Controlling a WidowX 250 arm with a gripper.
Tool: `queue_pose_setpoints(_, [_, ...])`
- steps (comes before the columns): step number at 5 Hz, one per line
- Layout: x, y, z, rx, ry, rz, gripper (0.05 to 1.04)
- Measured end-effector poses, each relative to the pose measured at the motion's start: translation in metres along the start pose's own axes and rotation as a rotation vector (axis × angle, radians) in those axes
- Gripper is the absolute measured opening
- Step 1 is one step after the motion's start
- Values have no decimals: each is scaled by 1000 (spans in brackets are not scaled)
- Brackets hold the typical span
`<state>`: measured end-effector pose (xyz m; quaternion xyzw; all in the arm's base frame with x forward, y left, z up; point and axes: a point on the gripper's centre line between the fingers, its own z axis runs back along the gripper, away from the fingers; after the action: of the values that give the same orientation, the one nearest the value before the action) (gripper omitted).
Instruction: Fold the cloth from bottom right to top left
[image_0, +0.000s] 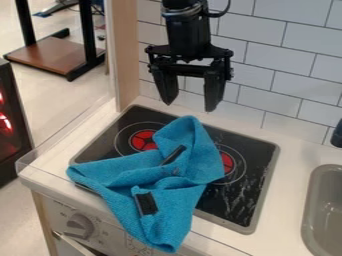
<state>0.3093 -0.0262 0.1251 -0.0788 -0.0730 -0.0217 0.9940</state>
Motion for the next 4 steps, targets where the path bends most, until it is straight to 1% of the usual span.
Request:
queue_pose_setpoints(1, [-5,0,-7,-2,31,3,999])
queue_pose_setpoints(2, [-20,1,-15,-5,90,44,999])
queue_pose_setpoints(3, [-35,6,-5,41,67,147,999])
queue_pose_setpoints(4, [-58,13,-9,94,89,240,999])
